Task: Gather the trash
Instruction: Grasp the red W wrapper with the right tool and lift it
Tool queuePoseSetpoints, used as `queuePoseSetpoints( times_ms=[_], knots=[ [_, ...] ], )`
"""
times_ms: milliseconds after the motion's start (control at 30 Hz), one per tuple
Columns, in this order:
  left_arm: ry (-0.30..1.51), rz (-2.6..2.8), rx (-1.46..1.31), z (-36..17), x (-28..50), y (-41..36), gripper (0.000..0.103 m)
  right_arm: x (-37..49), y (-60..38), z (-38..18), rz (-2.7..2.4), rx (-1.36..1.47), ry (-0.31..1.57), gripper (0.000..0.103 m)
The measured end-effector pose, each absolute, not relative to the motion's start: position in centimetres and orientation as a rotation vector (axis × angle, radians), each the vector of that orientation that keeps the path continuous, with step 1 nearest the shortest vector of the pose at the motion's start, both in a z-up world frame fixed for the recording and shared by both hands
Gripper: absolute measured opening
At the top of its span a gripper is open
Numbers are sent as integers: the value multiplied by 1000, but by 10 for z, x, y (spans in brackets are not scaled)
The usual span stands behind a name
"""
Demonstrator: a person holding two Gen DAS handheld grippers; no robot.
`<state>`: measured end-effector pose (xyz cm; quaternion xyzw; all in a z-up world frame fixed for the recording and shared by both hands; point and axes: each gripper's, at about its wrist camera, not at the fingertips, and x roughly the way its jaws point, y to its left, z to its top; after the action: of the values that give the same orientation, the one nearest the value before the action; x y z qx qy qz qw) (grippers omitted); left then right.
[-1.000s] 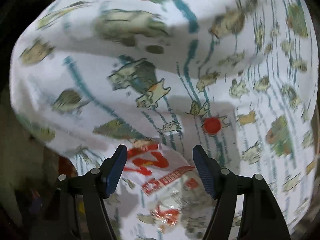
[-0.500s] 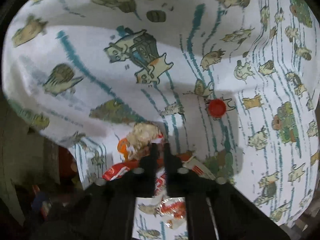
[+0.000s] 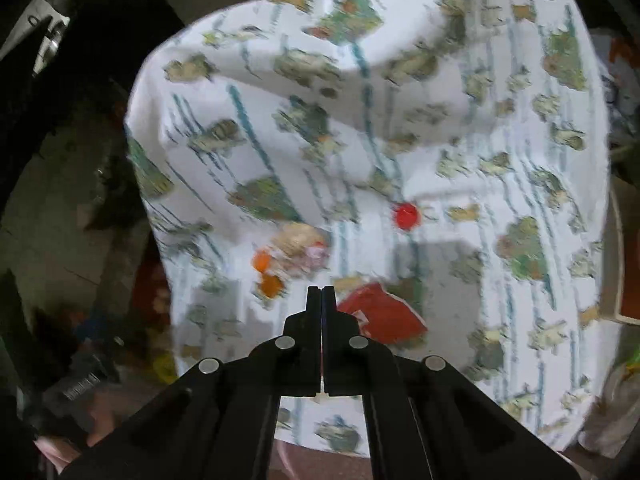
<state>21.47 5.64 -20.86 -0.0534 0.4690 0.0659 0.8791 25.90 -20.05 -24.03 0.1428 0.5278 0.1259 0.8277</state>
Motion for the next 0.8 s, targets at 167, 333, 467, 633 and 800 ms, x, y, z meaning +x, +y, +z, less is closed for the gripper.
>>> queuePoseSetpoints(
  times_ms=[167, 333, 467, 633, 800],
  knots=[
    [971, 130, -86, -208, 209, 50, 103, 251, -214, -275, 169, 303, 1158, 50],
    [964, 122, -72, -207, 205, 47, 103, 237, -218, -303, 162, 233, 1201, 68],
    [970, 125, -62, -209, 206, 45, 103, 229, -222, -323, 225, 383, 1257, 72],
    [976, 117, -79, -209, 205, 46, 103, 228, -235, -344, 226, 639, 1267, 72],
    [983, 116, -66, -214, 204, 44, 103, 240, -227, -347, 249, 610, 1221, 48]
  ],
)
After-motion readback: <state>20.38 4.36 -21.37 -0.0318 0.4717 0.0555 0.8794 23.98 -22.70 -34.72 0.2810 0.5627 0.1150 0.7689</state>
